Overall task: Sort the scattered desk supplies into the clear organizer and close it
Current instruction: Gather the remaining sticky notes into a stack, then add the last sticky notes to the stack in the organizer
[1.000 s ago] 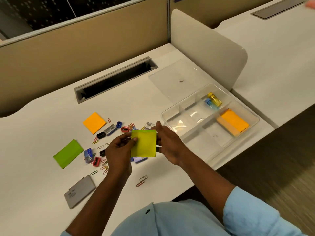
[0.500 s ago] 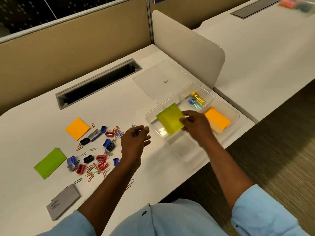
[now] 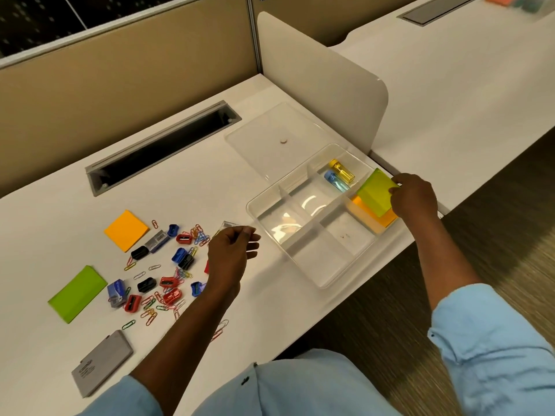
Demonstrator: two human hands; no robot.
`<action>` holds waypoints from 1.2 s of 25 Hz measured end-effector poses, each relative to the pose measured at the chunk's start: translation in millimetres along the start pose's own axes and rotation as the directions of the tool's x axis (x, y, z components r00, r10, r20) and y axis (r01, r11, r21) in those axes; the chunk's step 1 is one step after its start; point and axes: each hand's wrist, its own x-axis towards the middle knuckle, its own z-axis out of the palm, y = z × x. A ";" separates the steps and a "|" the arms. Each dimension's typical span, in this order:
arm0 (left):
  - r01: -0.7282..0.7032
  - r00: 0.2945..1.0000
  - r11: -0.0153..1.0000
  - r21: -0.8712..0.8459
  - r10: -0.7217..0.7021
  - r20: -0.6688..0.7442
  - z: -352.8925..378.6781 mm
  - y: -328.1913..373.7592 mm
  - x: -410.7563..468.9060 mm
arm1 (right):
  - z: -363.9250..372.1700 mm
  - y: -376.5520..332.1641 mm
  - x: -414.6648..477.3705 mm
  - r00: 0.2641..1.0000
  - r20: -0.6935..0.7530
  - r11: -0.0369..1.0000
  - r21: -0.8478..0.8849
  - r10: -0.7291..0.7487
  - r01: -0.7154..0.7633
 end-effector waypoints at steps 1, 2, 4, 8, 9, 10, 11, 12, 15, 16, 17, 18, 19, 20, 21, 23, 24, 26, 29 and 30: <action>0.007 1.000 1.000 0.005 -0.007 0.000 -0.5 -0.7 0.1 | 2.0 1.6 1.4 1.000 0.006 1.000 -0.010 -0.014 0.014; 0.013 1.000 1.000 0.011 -0.013 0.000 -1.3 -1.6 -0.3 | 3.8 2.5 2.1 1.000 0.009 1.000 -0.020 -0.024 0.024; 0.022 1.000 1.000 0.022 -0.022 0.003 -3.3 -3.9 -1.2 | 6.8 2.0 2.8 0.999 0.024 0.996 -0.076 -0.040 0.041; 0.032 0.999 0.998 0.045 -0.033 0.009 -7.4 -6.1 0.7 | 11.5 -2.1 3.4 0.989 0.147 0.935 -0.345 -0.036 0.085; 0.036 0.999 0.998 0.050 -0.036 0.013 -8.0 -6.6 1.5 | 12.0 -3.3 3.2 0.985 0.168 0.917 -0.388 -0.027 0.091; 0.041 0.999 0.998 0.056 -0.042 0.017 -8.1 -7.4 2.2 | 12.6 -4.3 2.7 0.984 0.177 0.901 -0.422 -0.021 0.096; 0.048 0.999 0.997 0.064 -0.049 0.019 -8.3 -8.3 2.7 | 13.8 -5.2 1.1 0.984 0.178 0.887 -0.451 -0.016 0.096; 0.054 0.998 0.996 0.068 -0.056 0.023 -8.3 -9.3 3.0 | 15.0 -6.6 -1.3 0.984 0.175 0.873 -0.479 -0.006 0.091; 0.053 0.998 0.996 0.078 -0.056 0.036 -7.9 -12.8 4.4 | 18.6 -13.4 -10.1 0.987 0.154 0.832 -0.553 0.037 0.055; 0.045 0.998 0.995 0.087 -0.049 0.040 -7.7 -13.3 4.7 | 19.3 -15.2 -12.6 0.989 0.140 0.825 -0.564 0.043 0.045; 0.037 0.998 0.995 0.093 -0.041 0.042 -7.6 -13.5 5.5 | 19.9 -16.4 -14.6 0.991 0.126 0.823 -0.568 0.045 0.035; 0.032 0.998 0.995 0.095 -0.036 0.042 -7.5 -13.6 6.5 | 20.0 -17.6 -16.3 0.993 0.113 0.827 -0.562 0.046 0.025; 0.029 0.999 0.995 0.093 -0.033 0.038 -7.2 -13.8 7.5 | 20.2 -18.8 -18.1 0.994 0.099 0.839 -0.544 0.045 0.016; 0.026 0.999 0.996 0.089 -0.028 0.030 -7.2 -14.1 8.0 | 21.1 -20.7 -21.1 0.996 0.080 0.858 -0.514 0.036 0.010; 0.017 1.000 0.996 0.089 -0.018 0.015 -8.4 -14.4 8.2 | 23.2 -24.6 -25.0 0.998 0.058 0.881 -0.472 0.018 0.011; -0.017 1.000 0.993 0.120 0.018 -0.011 -7.9 -16.4 8.3 | 28.5 -36.9 -34.8 0.999 0.019 0.926 -0.375 -0.027 0.032; -0.033 0.999 0.989 0.146 0.036 -0.023 -8.9 -17.4 8.1 | 34.0 -46.1 -41.1 0.998 0.016 0.940 -0.334 -0.066 0.067; -0.051 0.998 0.976 0.210 0.058 -0.028 -12.2 -18.3 7.9 | 48.4 -64.8 -56.5 0.987 0.012 0.947 -0.281 -0.161 0.158; -0.053 0.998 0.956 0.289 0.061 -0.019 -26.6 -25.4 8.9 | 71.5 -99.0 -81.0 0.955 0.044 0.925 -0.240 -0.294 0.296; -0.040 0.998 0.949 0.312 0.052 -0.028 -34.4 -29.0 10.1 | 79.2 -112.4 -89.8 0.941 0.071 0.914 -0.223 -0.330 0.338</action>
